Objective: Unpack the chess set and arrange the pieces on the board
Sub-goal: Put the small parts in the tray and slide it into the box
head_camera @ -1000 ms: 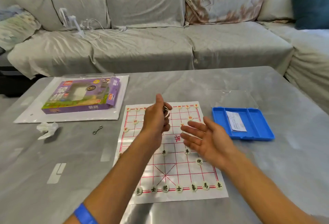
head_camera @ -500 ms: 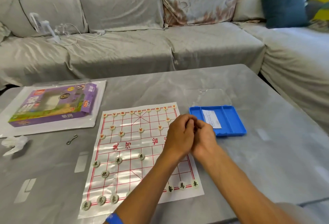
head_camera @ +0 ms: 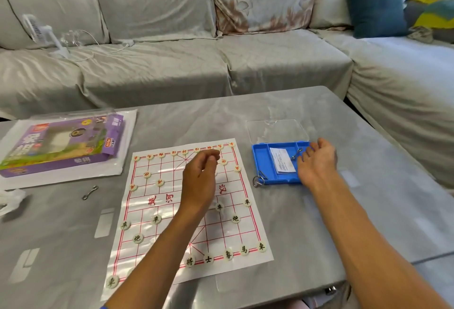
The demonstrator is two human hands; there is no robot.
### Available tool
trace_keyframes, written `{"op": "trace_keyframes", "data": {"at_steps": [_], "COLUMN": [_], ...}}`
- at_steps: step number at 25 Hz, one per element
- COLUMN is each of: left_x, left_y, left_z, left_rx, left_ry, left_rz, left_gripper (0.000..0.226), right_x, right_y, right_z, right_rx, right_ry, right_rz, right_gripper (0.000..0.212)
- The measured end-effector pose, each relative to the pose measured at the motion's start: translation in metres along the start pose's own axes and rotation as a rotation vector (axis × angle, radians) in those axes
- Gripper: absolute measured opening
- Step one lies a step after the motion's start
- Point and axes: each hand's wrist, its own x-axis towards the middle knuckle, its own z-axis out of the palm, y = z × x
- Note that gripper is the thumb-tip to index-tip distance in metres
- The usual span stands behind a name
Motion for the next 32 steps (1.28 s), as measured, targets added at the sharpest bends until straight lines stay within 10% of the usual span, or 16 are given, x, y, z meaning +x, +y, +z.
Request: {"op": "trace_keyframes", "data": {"at_steps": [5, 8, 13, 21, 32], "left_x": [0.0, 0.0, 0.001, 0.003, 0.011], "left_y": [-0.007, -0.009, -0.012, -0.015, -0.042], "left_z": [-0.003, -0.006, -0.014, -0.018, -0.125], "left_rx": [0.031, 0.04, 0.045, 0.036, 0.267], "left_ry": [0.005, 0.006, 0.019, 0.047, 0.32], "left_rz": [0.0, 0.002, 0.009, -0.003, -0.031], "left_gripper": [0.023, 0.022, 0.021, 0.021, 0.016], "right_x": [-0.015, -0.023, -0.018, 0.001, -0.015], "right_y": [0.028, 0.058, 0.068, 0.006, 0.046], "right_z": [-0.005, -0.009, -0.014, -0.014, -0.01], "right_rx": [-1.4, -1.919, -1.826, -0.827, -1.559], "right_ry": [-0.282, -0.498, -0.461, -0.07, -0.339], "right_rz": [-0.732, -0.786, -0.724, -0.398, -0.847], "right_gripper": [0.02, 0.027, 0.016, 0.011, 0.027]}}
